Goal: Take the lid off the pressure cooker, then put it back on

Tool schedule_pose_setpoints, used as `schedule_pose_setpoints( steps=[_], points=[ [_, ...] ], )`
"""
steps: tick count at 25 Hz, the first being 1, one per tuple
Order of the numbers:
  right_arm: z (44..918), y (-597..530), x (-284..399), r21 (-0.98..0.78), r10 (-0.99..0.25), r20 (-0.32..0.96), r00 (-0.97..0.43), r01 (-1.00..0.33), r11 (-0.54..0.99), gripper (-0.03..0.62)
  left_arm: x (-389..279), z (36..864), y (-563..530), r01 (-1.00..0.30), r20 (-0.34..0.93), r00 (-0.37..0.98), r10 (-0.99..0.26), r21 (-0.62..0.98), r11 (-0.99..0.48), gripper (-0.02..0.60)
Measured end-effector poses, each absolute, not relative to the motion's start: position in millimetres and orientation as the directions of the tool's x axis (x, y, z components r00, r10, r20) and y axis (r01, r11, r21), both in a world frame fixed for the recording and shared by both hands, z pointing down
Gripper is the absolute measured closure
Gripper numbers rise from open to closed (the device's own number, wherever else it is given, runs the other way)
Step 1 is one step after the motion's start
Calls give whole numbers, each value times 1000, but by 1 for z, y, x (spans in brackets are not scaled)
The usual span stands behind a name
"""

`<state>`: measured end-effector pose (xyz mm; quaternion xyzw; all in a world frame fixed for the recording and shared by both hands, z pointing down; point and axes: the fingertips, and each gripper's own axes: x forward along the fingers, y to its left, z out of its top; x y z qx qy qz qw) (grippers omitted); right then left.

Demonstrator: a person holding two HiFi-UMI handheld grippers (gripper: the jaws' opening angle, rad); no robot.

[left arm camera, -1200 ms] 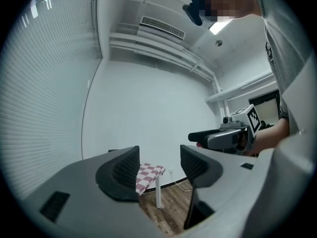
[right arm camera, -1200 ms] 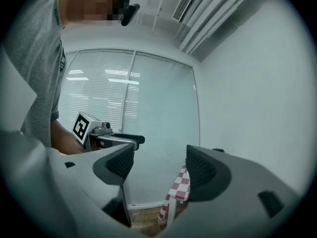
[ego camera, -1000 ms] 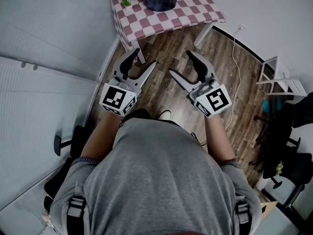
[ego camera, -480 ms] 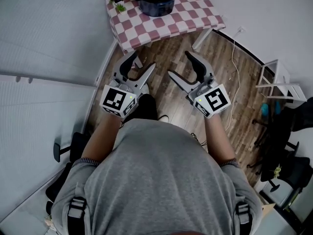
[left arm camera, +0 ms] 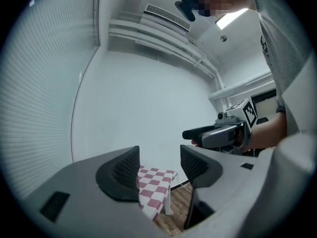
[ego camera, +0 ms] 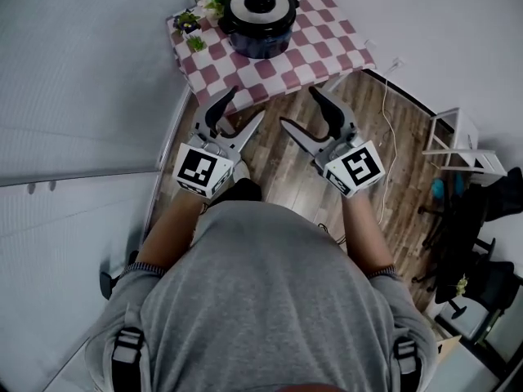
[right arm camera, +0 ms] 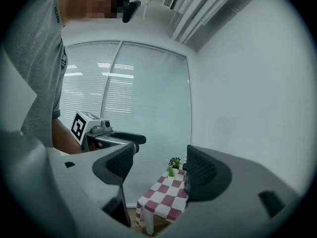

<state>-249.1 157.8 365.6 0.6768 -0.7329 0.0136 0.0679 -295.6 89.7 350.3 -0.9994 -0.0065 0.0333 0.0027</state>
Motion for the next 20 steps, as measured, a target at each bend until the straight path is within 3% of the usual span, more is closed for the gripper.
schedule_pose_setpoints(
  steps=[20],
  points=[
    [376, 51, -181, 60, -979, 201, 20, -998, -8, 247, -214, 365, -31, 136, -52, 990, 133, 59, -989, 303]
  ],
)
